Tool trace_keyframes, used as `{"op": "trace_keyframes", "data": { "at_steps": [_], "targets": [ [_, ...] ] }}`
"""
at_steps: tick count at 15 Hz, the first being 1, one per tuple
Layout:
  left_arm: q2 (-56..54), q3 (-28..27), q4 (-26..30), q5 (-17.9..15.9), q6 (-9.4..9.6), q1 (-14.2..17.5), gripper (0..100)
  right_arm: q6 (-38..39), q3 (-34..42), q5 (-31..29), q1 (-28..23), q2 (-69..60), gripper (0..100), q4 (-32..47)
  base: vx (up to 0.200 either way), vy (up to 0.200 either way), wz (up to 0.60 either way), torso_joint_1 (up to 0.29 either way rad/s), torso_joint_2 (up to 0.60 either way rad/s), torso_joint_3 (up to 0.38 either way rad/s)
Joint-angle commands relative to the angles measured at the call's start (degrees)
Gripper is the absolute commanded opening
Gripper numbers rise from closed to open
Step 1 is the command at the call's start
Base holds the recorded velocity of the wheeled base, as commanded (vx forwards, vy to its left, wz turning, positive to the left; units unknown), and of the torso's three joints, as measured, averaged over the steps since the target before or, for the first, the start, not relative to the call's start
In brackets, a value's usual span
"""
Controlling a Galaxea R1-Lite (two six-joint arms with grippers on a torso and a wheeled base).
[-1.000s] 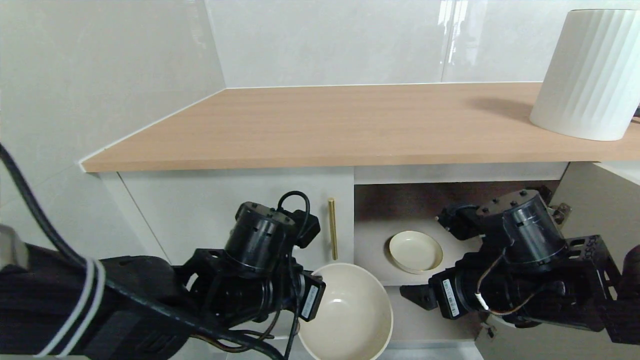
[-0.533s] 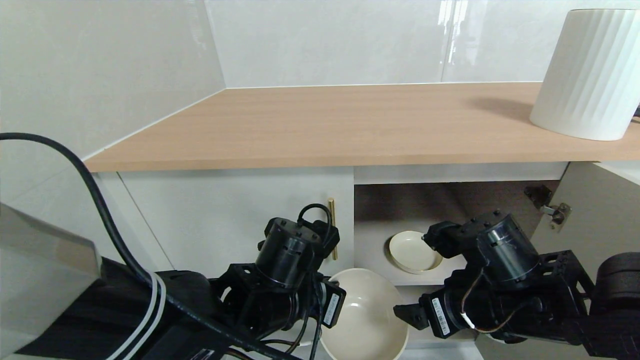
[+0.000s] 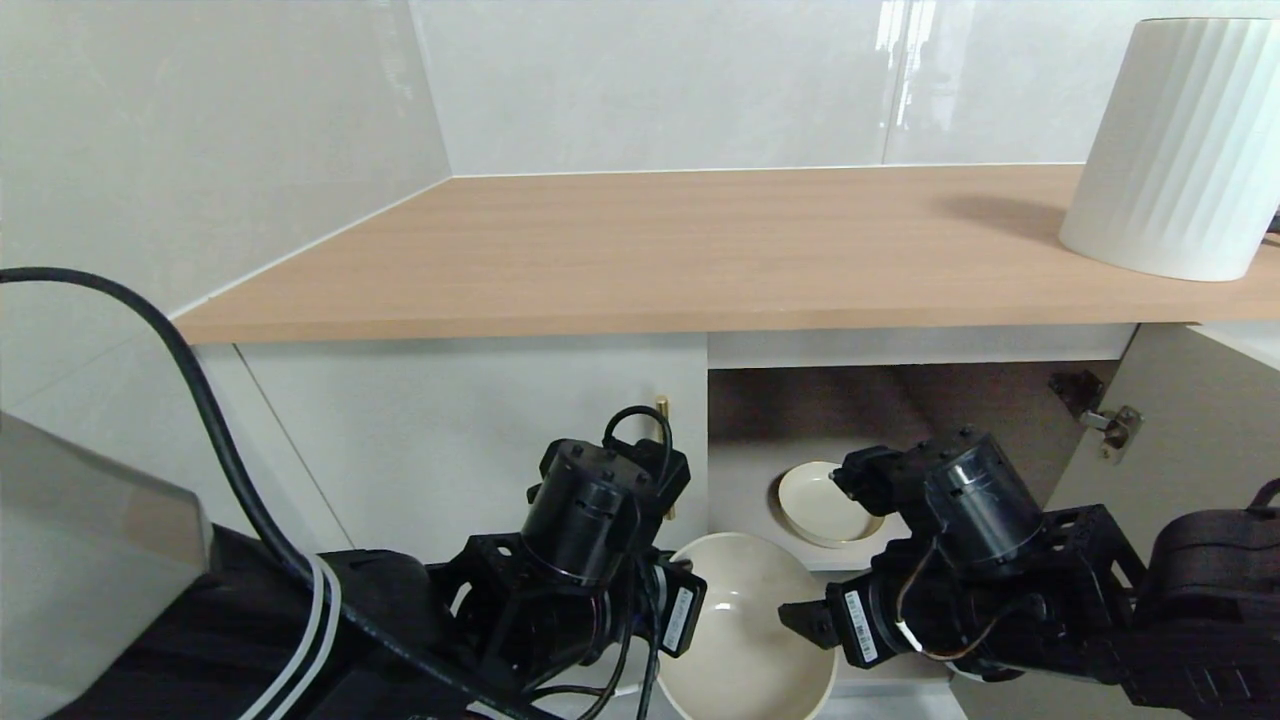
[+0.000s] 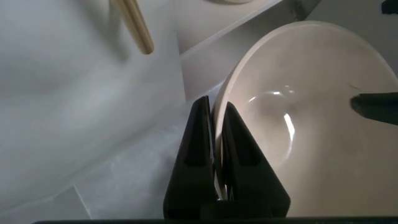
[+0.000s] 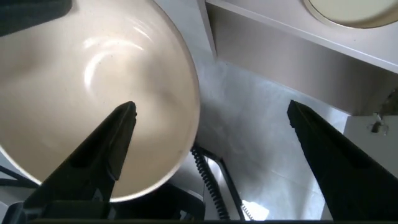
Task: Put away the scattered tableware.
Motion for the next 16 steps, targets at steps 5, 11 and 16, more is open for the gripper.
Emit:
{"op": "trace_keyframes", "data": {
  "at_steps": [5, 11, 16],
  "targets": [
    [-0.22, 0.00, -1.09, -0.01, -0.88, -0.63, 0, 1.05, -0.50, 0.36, 0.11, 1.56, 0, -0.08, 0.000, 0.000, 0.00, 0.000, 0.00, 0.000],
    [0.05, 0.00, -1.09, 0.43, -0.88, -0.63, 100, 1.05, -0.24, 0.27, 0.11, 1.48, 0, 0.01, 0.000, 0.000, 0.00, 0.000, 0.00, 0.000],
    [-4.79, 0.79, -1.00, 1.22, -0.88, -0.19, 100, 1.84, 0.55, -0.08, -1.56, 1.48, 0, 0.01, 0.000, 0.000, 0.00, 0.000, 0.00, 0.000]
  ]
}}
